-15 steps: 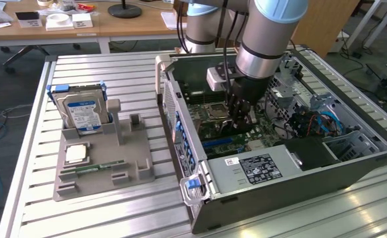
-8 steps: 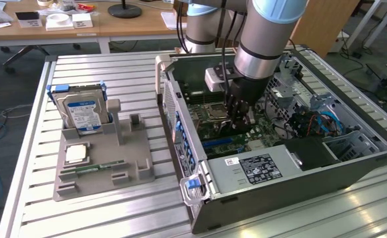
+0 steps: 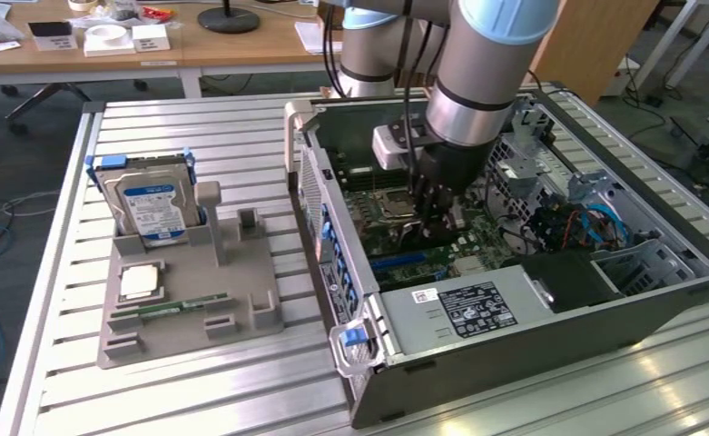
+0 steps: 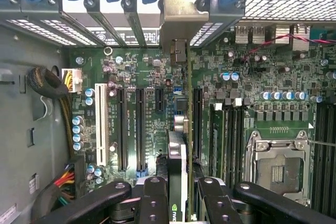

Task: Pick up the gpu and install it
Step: 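Insert the gpu into the slot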

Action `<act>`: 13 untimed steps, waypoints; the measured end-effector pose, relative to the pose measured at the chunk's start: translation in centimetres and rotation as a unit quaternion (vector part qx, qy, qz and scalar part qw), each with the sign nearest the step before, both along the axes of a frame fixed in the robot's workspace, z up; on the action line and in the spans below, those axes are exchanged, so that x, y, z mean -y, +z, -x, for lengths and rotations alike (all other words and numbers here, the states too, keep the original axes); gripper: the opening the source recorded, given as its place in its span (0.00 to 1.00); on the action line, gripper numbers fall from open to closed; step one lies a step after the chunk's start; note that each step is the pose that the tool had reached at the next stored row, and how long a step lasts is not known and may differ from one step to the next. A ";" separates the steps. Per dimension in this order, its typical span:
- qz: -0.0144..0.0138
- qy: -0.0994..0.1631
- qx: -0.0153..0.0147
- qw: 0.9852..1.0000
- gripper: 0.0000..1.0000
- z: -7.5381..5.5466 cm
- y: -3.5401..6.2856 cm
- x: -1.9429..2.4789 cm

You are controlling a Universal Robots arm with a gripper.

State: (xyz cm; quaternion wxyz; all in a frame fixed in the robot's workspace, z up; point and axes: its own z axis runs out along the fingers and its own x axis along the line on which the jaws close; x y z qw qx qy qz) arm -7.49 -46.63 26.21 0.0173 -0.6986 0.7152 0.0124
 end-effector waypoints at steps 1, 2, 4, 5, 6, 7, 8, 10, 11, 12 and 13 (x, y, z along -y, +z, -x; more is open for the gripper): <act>0.000 0.000 0.000 1.000 0.27 0.1 -0.02 0.00; 0.000 0.000 0.000 1.000 0.27 0.1 -0.04 0.01; 0.000 -0.001 0.000 1.000 0.27 0.2 -0.08 0.01; 0.000 -0.001 0.000 1.000 0.27 0.3 -0.10 0.01; 0.000 -0.002 0.000 1.000 0.27 0.3 -0.12 0.01; 0.000 -0.002 0.000 1.000 0.27 0.4 -0.14 0.01; 0.000 -0.002 0.000 1.000 0.27 0.5 -0.14 0.00; 0.000 -0.002 0.000 1.000 0.27 0.5 -0.17 0.00; 0.000 -0.002 0.000 1.000 0.27 0.6 -0.19 0.01; 0.000 -0.003 0.000 1.000 0.27 0.7 -0.21 0.01; 0.000 -0.003 0.000 1.000 0.27 0.7 -0.23 0.01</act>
